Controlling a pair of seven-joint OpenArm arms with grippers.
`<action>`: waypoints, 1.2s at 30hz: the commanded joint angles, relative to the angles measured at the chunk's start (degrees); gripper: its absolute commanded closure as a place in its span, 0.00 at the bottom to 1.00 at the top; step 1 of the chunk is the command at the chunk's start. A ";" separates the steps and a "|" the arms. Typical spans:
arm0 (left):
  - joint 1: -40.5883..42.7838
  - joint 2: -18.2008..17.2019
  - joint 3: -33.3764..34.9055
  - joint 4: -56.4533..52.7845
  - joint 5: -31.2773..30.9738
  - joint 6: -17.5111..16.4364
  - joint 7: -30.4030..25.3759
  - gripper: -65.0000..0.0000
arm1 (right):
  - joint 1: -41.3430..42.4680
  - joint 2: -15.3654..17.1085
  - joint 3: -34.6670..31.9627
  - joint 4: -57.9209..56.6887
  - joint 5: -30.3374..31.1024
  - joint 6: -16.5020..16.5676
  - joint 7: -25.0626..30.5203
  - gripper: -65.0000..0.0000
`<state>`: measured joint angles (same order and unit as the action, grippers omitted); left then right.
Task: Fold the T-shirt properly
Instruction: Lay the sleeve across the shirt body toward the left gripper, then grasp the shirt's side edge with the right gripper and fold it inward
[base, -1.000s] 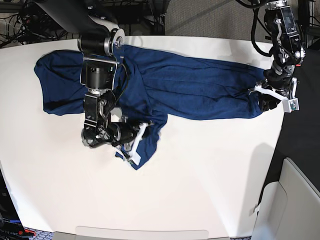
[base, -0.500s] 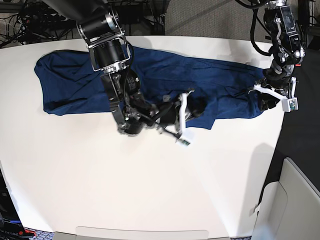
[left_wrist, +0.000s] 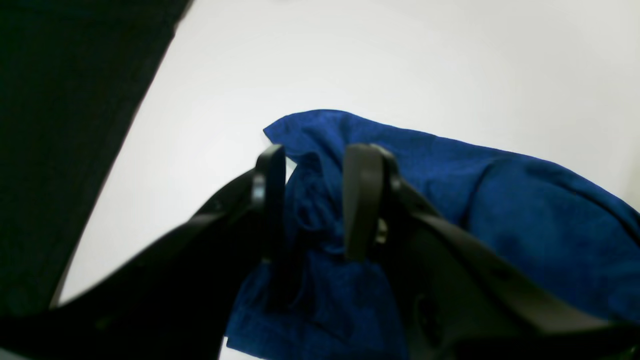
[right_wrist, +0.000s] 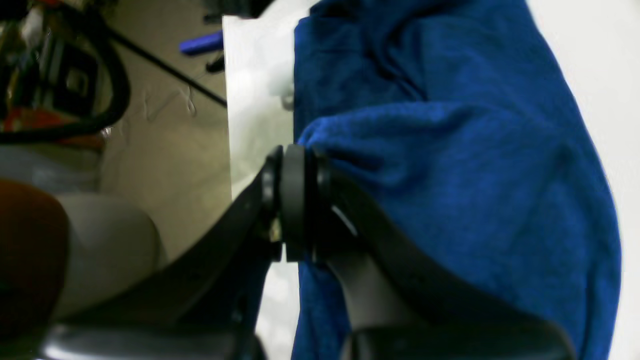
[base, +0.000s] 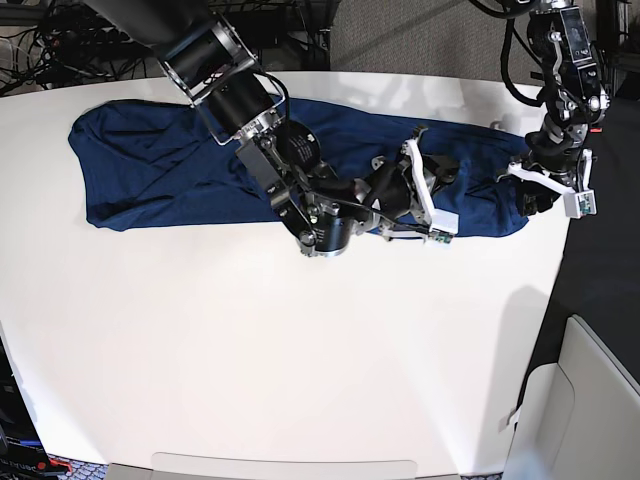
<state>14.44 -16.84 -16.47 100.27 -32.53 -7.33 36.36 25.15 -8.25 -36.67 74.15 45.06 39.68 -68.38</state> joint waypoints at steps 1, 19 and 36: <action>-0.50 -0.70 -0.45 1.05 -0.39 -0.18 -1.24 0.70 | 1.71 -0.75 0.05 0.97 1.40 0.32 1.08 0.99; -0.85 -1.31 -0.45 0.96 -0.30 -0.18 4.83 0.54 | 0.83 -0.75 9.46 6.86 -3.34 0.32 3.63 0.57; -8.24 -5.36 -1.51 -4.31 -0.48 -0.62 18.19 0.48 | -13.06 17.88 31.35 21.98 -3.26 0.32 1.96 0.57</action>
<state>6.85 -21.43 -17.69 95.15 -32.53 -7.79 55.46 10.66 9.67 -5.52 94.80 40.42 39.68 -67.81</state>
